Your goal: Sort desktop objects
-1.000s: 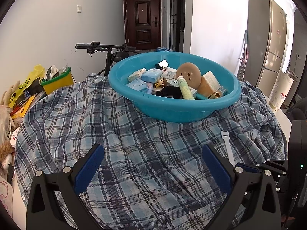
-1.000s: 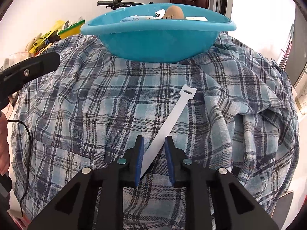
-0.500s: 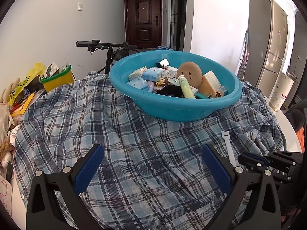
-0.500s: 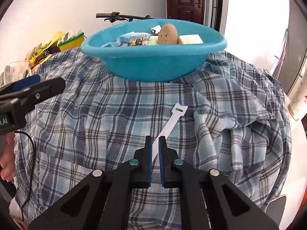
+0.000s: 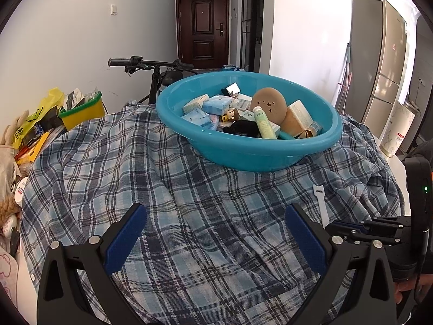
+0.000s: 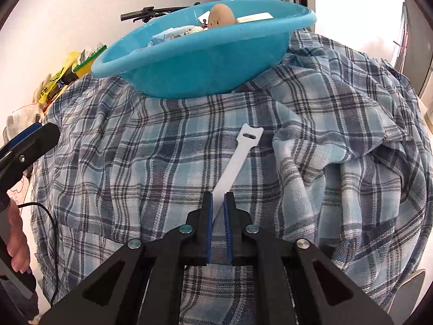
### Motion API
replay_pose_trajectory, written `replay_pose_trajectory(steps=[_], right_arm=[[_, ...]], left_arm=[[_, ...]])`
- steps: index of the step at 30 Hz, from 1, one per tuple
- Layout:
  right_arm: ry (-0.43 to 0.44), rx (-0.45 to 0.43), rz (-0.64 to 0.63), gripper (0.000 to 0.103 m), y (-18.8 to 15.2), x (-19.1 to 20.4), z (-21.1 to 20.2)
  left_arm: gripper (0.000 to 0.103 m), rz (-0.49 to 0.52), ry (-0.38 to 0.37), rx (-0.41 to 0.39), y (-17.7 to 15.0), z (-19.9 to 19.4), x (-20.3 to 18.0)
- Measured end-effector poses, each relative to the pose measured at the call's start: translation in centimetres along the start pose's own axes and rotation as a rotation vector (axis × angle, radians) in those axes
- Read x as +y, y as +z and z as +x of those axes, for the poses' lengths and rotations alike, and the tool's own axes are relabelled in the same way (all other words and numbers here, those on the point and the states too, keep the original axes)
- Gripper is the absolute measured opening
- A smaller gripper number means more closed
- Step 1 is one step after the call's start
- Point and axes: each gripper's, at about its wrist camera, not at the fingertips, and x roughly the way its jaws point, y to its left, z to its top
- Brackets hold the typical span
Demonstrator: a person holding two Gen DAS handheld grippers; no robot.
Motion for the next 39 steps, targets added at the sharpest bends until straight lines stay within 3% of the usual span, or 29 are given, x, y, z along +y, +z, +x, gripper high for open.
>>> replay_pose_trajectory(steps=[8,10,13,15,17,25,33,39], right_arm=[[0.086,-0.013,-0.034,0.007,0.2,1.5,-0.6],[0.059,0.000,-0.041,0.007,0.1,1.7,-0.5],[0.016,0.015,-0.023,0.019,-0.2,1.2,-0.2],[0.027,0.016,0.014,0.037,-0.6,0.6,-0.5],[0.047,0.011,0.045,0.046,-0.9,0.2,-0.6],[0.073,0.005,-0.007,0.045,-0.3,1.8,0.3],[0.033,-0.015,-0.049,0.019,-0.1,2.6,0.8],[0.046,-0.030,-0.041,0.014,0.2,1.8,0.1]], left_arm=[[0.103,-0.004,-0.001,0.015,-0.2,0.6,0.1],[0.103,0.001,-0.002,0.019,-0.3,0.7,0.0],[0.103,0.002,-0.004,0.020,-0.3,0.8,-0.1],[0.103,0.000,-0.004,0.020,-0.4,0.8,-0.2],[0.103,0.001,-0.004,0.025,-0.4,1.0,-0.3],[0.103,0.016,0.008,0.025,-0.4,0.8,-0.4],[0.103,0.000,0.013,0.038,-0.5,1.0,0.3],[0.103,0.009,0.009,0.037,-0.6,1.1,0.0]])
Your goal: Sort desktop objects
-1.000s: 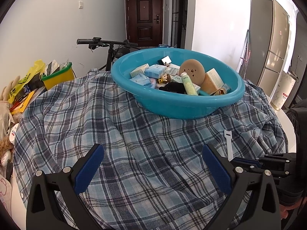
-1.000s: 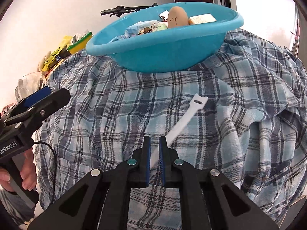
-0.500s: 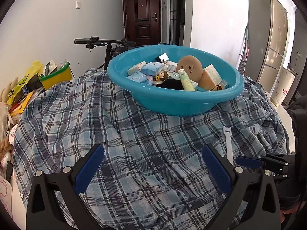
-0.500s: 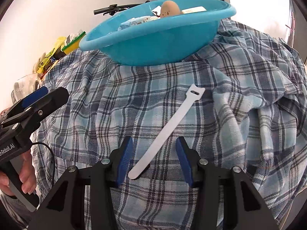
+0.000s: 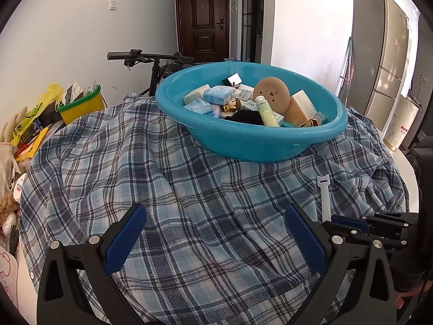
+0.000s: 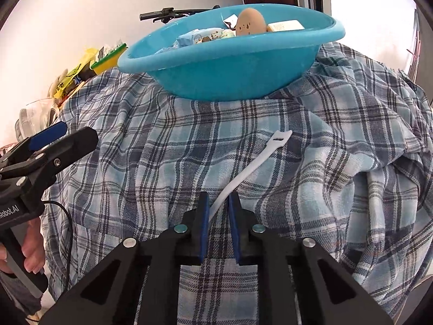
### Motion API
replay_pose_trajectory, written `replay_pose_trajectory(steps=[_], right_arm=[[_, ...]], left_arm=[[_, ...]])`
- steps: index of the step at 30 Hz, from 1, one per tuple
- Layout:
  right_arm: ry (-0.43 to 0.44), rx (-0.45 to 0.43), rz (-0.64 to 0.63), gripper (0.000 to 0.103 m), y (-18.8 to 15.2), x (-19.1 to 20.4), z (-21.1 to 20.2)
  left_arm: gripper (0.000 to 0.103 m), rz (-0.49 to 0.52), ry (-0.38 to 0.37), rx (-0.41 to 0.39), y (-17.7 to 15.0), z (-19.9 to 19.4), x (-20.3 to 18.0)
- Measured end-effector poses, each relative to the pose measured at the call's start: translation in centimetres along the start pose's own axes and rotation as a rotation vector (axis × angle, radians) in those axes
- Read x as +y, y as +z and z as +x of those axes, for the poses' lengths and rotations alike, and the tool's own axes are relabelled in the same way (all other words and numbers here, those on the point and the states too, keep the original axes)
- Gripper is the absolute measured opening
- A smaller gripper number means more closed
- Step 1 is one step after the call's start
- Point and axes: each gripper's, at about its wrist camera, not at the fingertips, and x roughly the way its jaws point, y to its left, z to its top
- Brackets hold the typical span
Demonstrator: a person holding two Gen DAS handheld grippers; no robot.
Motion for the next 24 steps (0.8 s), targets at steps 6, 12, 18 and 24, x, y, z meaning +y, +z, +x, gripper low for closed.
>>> replay_pose_trajectory(steps=[6,12,18,24], right_arm=[[0.049,0.030,0.069,0.014,0.1,-2.2,-0.6],[0.230,0.117,0.036,0.014,-1.7,-0.7,-1.1],[0.206,0.161,0.030,0.014,-2.7,0.5,-0.5],[0.140,0.139,0.063,0.017,-2.5,0.3,-0.7]], left_arm=[[0.103,-0.002,-0.001,0.006,-0.1,0.2,0.0],[0.103,0.002,0.006,0.010,-0.2,0.4,0.0],[0.103,0.001,0.005,0.010,-0.3,0.4,0.2],[0.103,0.006,0.009,0.008,-0.3,0.4,0.1]])
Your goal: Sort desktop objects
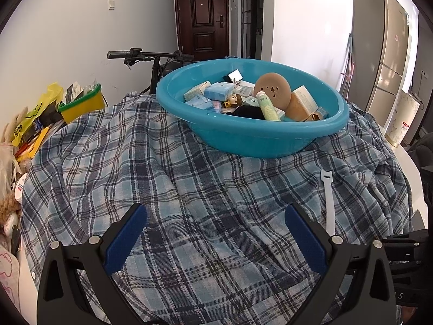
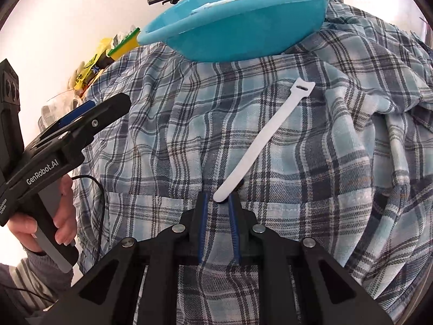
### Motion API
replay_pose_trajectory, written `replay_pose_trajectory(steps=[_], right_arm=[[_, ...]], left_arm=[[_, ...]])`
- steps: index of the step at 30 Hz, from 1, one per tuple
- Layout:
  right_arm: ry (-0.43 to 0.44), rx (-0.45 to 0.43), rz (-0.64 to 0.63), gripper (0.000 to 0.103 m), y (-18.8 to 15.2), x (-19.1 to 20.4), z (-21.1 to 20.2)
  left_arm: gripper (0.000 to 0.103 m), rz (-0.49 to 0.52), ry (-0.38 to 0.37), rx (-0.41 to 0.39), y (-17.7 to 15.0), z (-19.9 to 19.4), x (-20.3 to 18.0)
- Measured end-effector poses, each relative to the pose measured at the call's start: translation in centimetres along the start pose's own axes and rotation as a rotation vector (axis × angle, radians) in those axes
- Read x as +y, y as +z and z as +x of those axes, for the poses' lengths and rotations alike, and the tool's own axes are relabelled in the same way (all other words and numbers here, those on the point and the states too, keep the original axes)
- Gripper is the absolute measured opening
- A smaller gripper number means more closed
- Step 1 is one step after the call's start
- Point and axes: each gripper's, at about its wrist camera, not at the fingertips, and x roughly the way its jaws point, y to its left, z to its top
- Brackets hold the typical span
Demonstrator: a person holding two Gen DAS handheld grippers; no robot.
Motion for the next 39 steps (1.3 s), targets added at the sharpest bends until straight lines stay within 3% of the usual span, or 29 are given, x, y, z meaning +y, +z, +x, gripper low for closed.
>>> replay_pose_trajectory(steps=[1,3,5,12,16,20,30,31,33,35,39], right_arm=[[-0.037,-0.013,-0.013,0.021,0.1,0.1,-0.1],[-0.121,-0.047,-0.044,0.037,0.4,0.3,-0.3],[-0.149,-0.055,-0.077,0.046,0.7,0.5,0.0],[-0.283,-0.098,-0.252,0.056,0.7,2.5,0.7],[-0.320,-0.178,-0.162,0.056,3.6,-0.3,-0.8],[-0.242,-0.162,-0.021,0.046,6.7,-4.3,-0.7],[-0.233,-0.131,-0.135,0.045,8.0,-4.0,1.8],[-0.226,-0.128,-0.146,0.043,8.1,-4.1,1.9],[-0.242,-0.133,-0.171,0.025,8.1,-4.1,2.0],[-0.234,-0.133,-0.183,0.015,8.0,-4.1,1.7],[-0.200,-0.168,-0.204,0.007,7.5,-3.6,0.4]], left_arm=[[0.103,0.001,0.001,0.000,0.0,0.0,-0.1],[0.103,0.003,0.000,0.006,0.0,0.1,-0.1],[0.103,0.007,0.003,0.009,-0.2,0.2,-0.2],[0.103,0.015,0.005,0.012,-0.3,0.1,-0.3],[0.103,0.004,0.007,0.012,-0.2,0.1,-0.1],[0.103,0.004,0.002,0.012,-0.1,0.1,-0.1],[0.103,0.013,0.004,0.019,0.0,0.4,-0.3],[0.103,0.013,0.004,0.019,0.0,0.4,-0.3],[0.103,0.012,0.007,0.019,0.0,0.4,-0.2],[0.103,0.010,0.007,0.023,-0.1,0.5,-0.1],[0.103,0.013,0.006,0.030,0.0,0.8,-0.2]])
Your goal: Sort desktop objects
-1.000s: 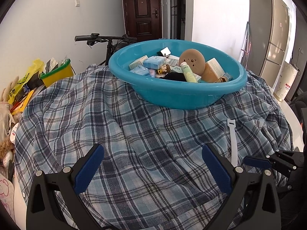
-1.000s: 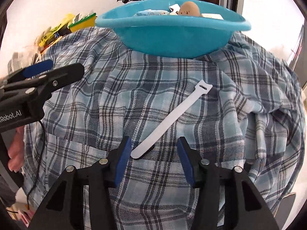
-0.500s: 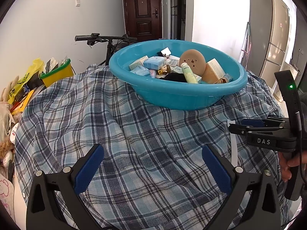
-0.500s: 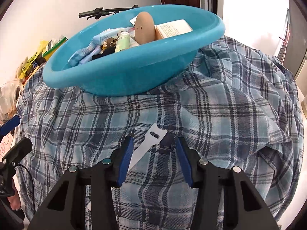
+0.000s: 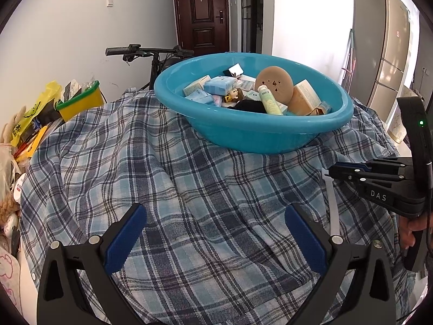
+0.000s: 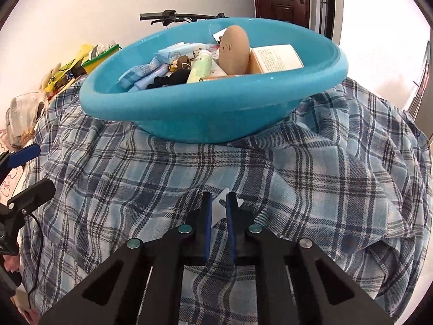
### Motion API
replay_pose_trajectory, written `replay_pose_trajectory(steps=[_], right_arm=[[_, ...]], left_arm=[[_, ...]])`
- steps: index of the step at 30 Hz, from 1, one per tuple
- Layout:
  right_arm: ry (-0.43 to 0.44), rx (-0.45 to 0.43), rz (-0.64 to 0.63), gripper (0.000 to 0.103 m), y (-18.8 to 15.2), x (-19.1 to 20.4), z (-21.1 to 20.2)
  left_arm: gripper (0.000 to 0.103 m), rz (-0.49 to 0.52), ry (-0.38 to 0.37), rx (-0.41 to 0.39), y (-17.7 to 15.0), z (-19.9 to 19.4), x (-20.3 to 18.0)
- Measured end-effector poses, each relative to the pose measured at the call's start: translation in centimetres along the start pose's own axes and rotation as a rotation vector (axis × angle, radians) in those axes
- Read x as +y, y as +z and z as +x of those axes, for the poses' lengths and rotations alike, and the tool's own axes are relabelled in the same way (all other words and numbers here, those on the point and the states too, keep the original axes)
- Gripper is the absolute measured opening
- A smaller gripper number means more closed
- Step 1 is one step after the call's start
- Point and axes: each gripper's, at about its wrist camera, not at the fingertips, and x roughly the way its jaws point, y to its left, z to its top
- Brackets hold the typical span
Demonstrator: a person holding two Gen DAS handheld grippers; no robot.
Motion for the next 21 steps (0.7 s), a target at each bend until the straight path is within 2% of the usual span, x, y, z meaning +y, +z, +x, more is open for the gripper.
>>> replay_pose_trajectory(steps=[3,6,8,9,10,11,12,13,14,17,19,20,21], right_arm=[[0.011,-0.022,-0.010,0.005,0.3,0.2,-0.8],[-0.046,-0.014,-0.030,0.005,0.8,0.1,-0.3],[-0.003,0.038,-0.039,0.009,0.9,-0.4,0.8],[0.015,0.065,-0.041,0.016,0.9,-0.5,1.4],[0.006,0.080,-0.047,0.017,0.8,-0.5,1.9],[-0.003,0.058,-0.068,0.025,0.7,-0.4,1.9],[-0.027,0.059,-0.091,0.034,0.7,-0.2,1.9],[-0.057,0.059,-0.112,0.052,0.6,-0.1,2.0],[-0.068,0.051,-0.125,0.058,0.5,-0.1,1.9],[-0.045,0.066,-0.155,0.058,0.1,-0.1,2.2],[-0.017,0.057,-0.164,0.047,0.0,-0.2,2.1],[-0.016,0.051,-0.173,0.037,-0.1,-0.2,2.0],[-0.009,0.049,-0.186,0.032,-0.1,-0.2,1.9]], left_arm=[[0.103,0.008,-0.005,-0.004,0.0,-0.1,-0.4],[0.103,0.015,-0.008,-0.004,0.0,-0.2,-0.6],[0.103,0.017,-0.008,-0.003,-0.1,-0.3,-0.6],[0.103,0.019,-0.005,-0.004,-0.1,-0.4,-0.6],[0.103,0.018,-0.002,-0.004,-0.2,-0.4,-0.5],[0.103,0.016,0.000,-0.001,-0.2,-0.4,-0.4],[0.103,0.014,0.002,0.001,-0.3,-0.3,-0.3],[0.103,0.012,0.005,0.004,-0.3,-0.2,-0.2],[0.103,0.010,0.007,0.006,-0.3,-0.1,-0.1],[0.103,0.006,0.008,0.011,-0.4,0.1,0.1],[0.103,0.007,0.007,0.012,-0.4,0.1,0.0],[0.103,0.009,0.007,0.013,-0.4,0.2,-0.1],[0.103,0.011,0.007,0.012,-0.4,0.2,-0.1]])
